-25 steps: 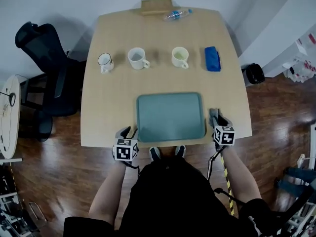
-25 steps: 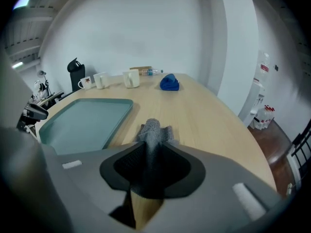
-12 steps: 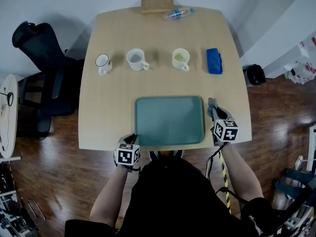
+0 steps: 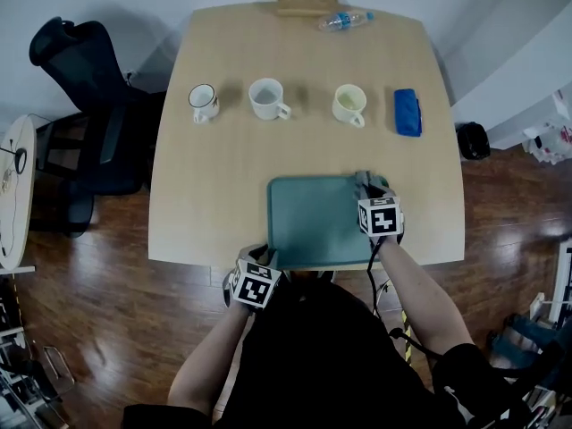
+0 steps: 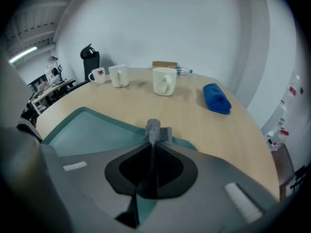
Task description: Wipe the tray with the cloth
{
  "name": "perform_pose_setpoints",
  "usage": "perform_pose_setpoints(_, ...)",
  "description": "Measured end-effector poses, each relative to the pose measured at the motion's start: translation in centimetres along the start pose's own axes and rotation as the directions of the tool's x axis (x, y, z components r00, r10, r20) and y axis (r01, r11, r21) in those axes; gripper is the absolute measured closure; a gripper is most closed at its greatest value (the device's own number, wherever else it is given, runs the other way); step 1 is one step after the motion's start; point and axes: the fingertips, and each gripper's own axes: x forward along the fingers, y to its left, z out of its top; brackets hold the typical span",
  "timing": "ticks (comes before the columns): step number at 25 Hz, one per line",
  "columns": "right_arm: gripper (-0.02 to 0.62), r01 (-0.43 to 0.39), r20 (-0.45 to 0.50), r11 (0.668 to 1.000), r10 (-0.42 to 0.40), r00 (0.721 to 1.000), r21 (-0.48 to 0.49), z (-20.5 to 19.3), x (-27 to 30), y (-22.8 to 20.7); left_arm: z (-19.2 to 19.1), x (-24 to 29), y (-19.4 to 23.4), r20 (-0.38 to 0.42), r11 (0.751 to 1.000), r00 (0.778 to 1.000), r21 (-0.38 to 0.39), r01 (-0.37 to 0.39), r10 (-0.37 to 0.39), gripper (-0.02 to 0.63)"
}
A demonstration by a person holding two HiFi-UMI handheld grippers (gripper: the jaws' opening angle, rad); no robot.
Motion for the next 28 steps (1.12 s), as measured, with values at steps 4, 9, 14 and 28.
perform_pose_setpoints(4, 0.569, -0.125, -0.007, 0.991, 0.125, 0.992, -0.042, 1.5, 1.2, 7.7, -0.6, 0.1, -1.2, -0.014, 1.000, 1.000, -0.007, 0.025, -0.025, 0.518)
perform_pose_setpoints(9, 0.569, -0.262, -0.022, 0.960, 0.261, 0.965, -0.095, 4.5, 1.6, 18.4, -0.9, 0.4, -1.2, -0.018, 0.998, 0.999, -0.052, 0.031, -0.032, 0.520)
perform_pose_setpoints(14, 0.569, -0.349, -0.070, 0.926, 0.343, 0.937, -0.143, 5.2, 1.2, 24.9, -1.0, 0.2, -0.8, -0.020, 0.996, 0.999, -0.078, 0.040, -0.042, 0.523)
perform_pose_setpoints(28, 0.569, -0.035, -0.105, 0.997, 0.028, 0.994, -0.069, -1.6, -1.3, 2.1, -0.5, -0.4, -0.8, -0.013, 0.983, 0.999, -0.177, 0.043, -0.046, 0.538)
